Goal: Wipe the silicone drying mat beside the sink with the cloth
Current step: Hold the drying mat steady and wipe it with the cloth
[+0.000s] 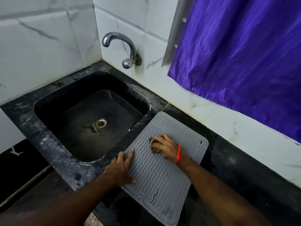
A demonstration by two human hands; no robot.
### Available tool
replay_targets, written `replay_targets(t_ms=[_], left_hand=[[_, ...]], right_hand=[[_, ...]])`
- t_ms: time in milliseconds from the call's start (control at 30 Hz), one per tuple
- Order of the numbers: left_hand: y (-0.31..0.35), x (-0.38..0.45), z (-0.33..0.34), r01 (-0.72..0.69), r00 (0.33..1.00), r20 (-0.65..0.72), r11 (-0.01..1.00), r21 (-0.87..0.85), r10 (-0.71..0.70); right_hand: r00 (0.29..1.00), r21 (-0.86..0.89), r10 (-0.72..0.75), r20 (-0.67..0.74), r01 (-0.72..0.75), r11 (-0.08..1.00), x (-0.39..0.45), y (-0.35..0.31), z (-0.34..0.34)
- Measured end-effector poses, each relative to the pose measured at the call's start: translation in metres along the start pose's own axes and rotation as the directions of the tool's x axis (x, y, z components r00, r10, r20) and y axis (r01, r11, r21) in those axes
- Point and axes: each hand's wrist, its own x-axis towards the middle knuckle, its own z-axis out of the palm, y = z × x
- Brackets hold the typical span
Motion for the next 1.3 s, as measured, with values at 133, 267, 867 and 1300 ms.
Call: replay_targets(t_ms=[133,267,867,1300], left_hand=[[-0.003,0.002,0.003,-0.018,1.0,-0.02,1.0,-0.002,0.018],[-0.003,0.002,0.003,-0.023,0.999,-0.025,1.0,-0.006,0.023],[-0.006,0.003,0.004,-0.037,0.999,-0.031,0.999,-0.039,0.036],[-0.006,0.004,0.004,-0.026,0.999,-0.024,0.999,-0.04,0.025]], right_hand=[[0.983,0.06,0.184,0.029,-0.185,0.981,0.018,0.047,-0.017],[0.909,0.162,0.397,0.13,-0.414,0.896,0.042,0.084,-0.034],[0.955,-0.082,0.295,0.032,-0.292,0.953,0.055,0.051,-0.014],[0.694,0.278,0.705,-0.145,-0.655,0.702,0.052,0.08,-0.042]])
